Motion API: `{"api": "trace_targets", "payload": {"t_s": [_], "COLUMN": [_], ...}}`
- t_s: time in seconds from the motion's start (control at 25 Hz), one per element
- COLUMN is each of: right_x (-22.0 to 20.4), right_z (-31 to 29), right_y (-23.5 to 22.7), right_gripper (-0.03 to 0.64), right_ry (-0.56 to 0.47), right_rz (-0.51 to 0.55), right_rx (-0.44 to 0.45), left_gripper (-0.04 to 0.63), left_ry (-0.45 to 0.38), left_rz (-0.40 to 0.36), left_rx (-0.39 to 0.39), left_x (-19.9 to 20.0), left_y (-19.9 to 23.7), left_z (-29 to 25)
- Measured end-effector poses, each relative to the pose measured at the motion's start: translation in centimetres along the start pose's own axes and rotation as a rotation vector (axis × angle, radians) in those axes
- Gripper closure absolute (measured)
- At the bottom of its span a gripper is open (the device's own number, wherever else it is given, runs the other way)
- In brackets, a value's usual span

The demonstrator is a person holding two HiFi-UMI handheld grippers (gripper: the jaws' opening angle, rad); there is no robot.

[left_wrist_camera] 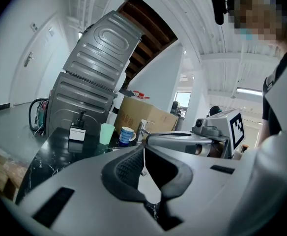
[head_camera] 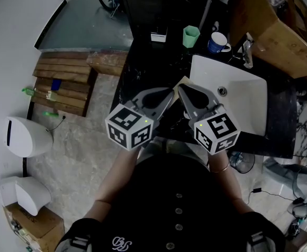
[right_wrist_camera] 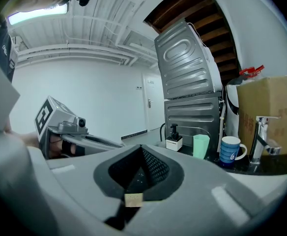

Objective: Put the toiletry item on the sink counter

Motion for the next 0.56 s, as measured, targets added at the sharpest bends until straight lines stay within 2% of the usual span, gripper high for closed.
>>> {"api": "trace_targets", "payload": {"t_s": [0.56], "right_x": [-0.61], "right_z": [0.29], "right_y": [0.35], "right_gripper": [0.614], "right_ry": [0.017], "right_rz": [-0.007], "right_rx": [0.007], "left_gripper": [0.581], "left_ry": [0.03], "left_rz": [0.001], "left_rx": [-0.011], "left_x": [-0.45], "left_y": [0.0], "left_z": [0.25]}}
Point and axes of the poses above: the fingertips, and each gripper's own axes: z backward along the fingers, y to its left, x out of its top, the point moved 9 cm from there along z, backward along the fingers, and after that the axes turned 4 degrees about x, right-handed, at the moved point
